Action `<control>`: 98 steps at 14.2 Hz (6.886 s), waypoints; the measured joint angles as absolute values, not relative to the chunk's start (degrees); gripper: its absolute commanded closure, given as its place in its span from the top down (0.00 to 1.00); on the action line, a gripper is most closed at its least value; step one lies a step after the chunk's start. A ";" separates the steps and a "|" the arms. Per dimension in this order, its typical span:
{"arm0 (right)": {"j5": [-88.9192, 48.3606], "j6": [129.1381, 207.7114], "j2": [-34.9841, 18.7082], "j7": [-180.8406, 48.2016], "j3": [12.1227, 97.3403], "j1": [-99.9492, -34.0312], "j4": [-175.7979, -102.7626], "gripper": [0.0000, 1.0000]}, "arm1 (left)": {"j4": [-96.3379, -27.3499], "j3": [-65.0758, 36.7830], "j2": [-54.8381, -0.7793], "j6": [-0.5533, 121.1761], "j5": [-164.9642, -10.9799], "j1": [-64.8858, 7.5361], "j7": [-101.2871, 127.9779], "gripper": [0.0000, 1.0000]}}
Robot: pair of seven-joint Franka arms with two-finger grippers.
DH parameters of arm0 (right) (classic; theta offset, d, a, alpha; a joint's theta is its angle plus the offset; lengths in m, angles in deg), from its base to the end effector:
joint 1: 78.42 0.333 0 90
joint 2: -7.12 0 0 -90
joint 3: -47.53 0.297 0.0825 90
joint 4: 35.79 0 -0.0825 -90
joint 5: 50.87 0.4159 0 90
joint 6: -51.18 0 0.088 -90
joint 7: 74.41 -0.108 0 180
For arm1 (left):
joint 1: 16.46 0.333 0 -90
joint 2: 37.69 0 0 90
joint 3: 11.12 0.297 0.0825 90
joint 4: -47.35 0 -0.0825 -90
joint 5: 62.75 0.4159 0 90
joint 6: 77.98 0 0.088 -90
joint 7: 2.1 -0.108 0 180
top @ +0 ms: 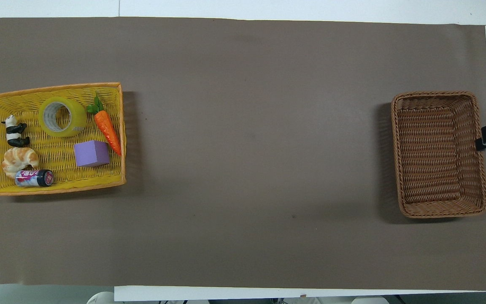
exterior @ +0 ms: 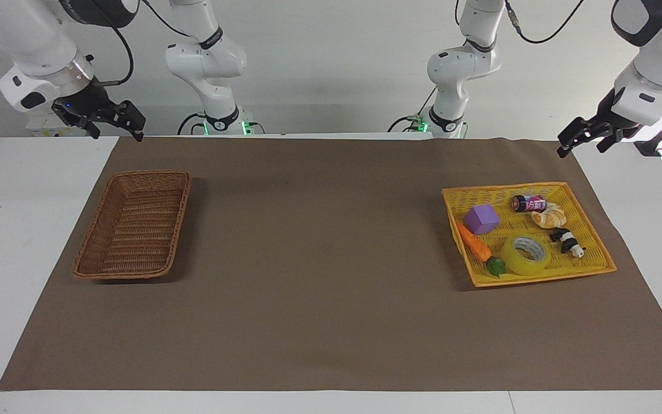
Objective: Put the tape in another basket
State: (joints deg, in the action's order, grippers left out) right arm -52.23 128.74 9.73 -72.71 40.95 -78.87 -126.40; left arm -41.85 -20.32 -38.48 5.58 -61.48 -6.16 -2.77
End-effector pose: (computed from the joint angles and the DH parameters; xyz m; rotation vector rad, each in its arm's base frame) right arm 0.5441 -0.0714 0.6081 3.1204 -0.1490 -0.2872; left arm 0.5703 0.0129 0.6100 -3.1157 -0.0143 0.1328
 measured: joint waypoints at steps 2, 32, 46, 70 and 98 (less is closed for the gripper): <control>-52.23 128.74 9.73 -72.71 40.95 -78.87 -126.40 0.99 | -41.95 -20.28 -38.48 5.57 -61.48 -6.20 -3.02 1.00; -52.23 128.74 9.73 -72.71 40.95 -78.87 -126.40 0.99 | -67.04 -19.37 -23.26 54.19 -61.26 -2.65 -5.68 0.66; -52.23 128.74 9.73 -72.71 40.95 -78.87 -126.40 0.99 | -64.34 -19.34 -20.73 52.24 -61.26 -2.66 -5.68 0.00; -31.15 138.44 9.49 -67.97 40.94 -79.17 -130.49 0.99 | -45.43 -20.13 -24.18 30.26 -76.06 -30.46 29.03 0.00; 36.71 188.35 -12.38 -61.28 41.27 -43.21 -135.39 0.99 | -45.34 -19.86 -24.75 29.47 -76.06 -31.09 29.03 0.00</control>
